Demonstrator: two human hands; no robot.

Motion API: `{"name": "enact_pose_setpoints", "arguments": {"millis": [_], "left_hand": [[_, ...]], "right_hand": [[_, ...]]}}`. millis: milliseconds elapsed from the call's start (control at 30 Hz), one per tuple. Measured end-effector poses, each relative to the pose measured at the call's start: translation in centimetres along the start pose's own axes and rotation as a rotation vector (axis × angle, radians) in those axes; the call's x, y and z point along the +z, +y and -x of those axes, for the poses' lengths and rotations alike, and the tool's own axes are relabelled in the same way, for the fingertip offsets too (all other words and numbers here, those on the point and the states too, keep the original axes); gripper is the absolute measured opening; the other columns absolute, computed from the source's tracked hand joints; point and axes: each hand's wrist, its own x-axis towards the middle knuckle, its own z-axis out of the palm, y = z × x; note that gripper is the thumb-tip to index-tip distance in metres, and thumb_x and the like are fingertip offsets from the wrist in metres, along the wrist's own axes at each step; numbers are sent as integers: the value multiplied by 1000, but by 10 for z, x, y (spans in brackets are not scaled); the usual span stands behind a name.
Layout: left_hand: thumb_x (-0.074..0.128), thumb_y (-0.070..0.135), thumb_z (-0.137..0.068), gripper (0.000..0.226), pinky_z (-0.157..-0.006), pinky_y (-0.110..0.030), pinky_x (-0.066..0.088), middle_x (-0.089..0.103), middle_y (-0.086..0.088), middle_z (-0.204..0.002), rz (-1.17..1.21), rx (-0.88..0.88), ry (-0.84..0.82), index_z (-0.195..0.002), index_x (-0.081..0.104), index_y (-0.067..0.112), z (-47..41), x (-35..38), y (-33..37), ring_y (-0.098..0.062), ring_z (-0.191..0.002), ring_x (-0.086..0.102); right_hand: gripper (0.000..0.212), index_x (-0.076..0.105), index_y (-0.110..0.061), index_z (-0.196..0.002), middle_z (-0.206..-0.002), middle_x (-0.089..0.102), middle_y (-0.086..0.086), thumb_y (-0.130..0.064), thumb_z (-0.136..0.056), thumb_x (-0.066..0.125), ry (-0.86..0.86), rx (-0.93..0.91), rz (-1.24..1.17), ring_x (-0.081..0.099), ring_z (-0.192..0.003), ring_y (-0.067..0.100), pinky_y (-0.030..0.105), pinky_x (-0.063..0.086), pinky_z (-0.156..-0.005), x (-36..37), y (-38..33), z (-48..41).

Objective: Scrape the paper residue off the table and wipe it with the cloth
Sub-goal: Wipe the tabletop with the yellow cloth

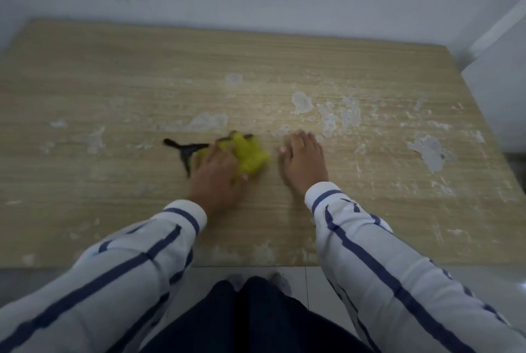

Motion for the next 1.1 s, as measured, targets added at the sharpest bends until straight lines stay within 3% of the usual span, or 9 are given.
{"name": "enact_pose_setpoints", "arguments": {"millis": [100,167,267,367,433,567,700,967,1100], "left_hand": [[26,62,-78,66,-113,-50,10,37,2,-149,70,400,-271,-121,56,22,37,9,15,-22,-141,22],[39,49,-85,49,-102,-40,32,58,-1,-126,244,468,-310,-117,59,18,57,4,18,-20,-122,46],[46,26,-92,26,-72,-32,41,61,-11,-97,335,102,-128,-94,58,3,51,-17,-8,-28,-89,57],[50,22,-93,23,-93,-45,38,57,-19,-117,212,-365,231,-107,55,5,38,-30,-68,-37,-110,50],[50,32,-91,35,-108,-54,21,43,-14,-140,55,-511,203,-118,51,9,39,-22,-93,-37,-132,33],[33,58,-82,63,-113,-46,16,30,-4,-153,72,-138,75,-122,56,15,44,-10,-73,-28,-142,22],[36,43,-96,42,-116,-38,11,28,3,-153,237,82,-94,-121,58,17,40,-15,-65,-18,-144,15],[42,34,-97,43,-118,-42,7,24,0,-155,207,-368,149,-137,42,18,45,-22,-125,-18,-145,10],[32,38,-99,50,-117,-40,5,16,2,-157,202,-445,134,-146,29,21,47,-22,-142,-18,-146,7]], "right_hand": [[43,40,-7,-134,-148,34,13,-29,-98,37,7,-9,-49,19,-142,32,46,16,-116,6,-12,-7],[41,43,-5,-131,-145,39,14,-28,-97,38,15,-28,-86,24,-140,33,47,20,-115,8,-18,-14],[40,45,-5,-129,-141,43,16,-26,-96,41,-10,-86,-100,30,-137,34,48,25,-112,13,-33,-21],[38,46,-4,-128,-140,43,17,-24,-96,42,-50,-149,-115,32,-135,34,48,27,-111,20,-56,-23],[40,43,-4,-132,-144,39,15,-23,-97,41,-90,-201,-119,27,-139,32,48,23,-114,25,-72,-21],[41,42,-4,-133,-144,40,15,-25,-98,40,-142,-294,-148,29,-138,30,44,24,-114,30,-101,-20],[43,42,-6,-135,-141,43,11,-29,-98,40,-180,-319,-165,37,-133,26,34,29,-110,25,-121,-20],[66,28,-26,-144,-157,14,-1,-59,-89,43,-498,-790,285,5,-145,21,50,1,-116,45,-127,6],[55,44,-14,-135,-150,35,6,-40,-90,28,-415,-780,192,28,-139,27,46,20,-111,44,-126,-6]]}}
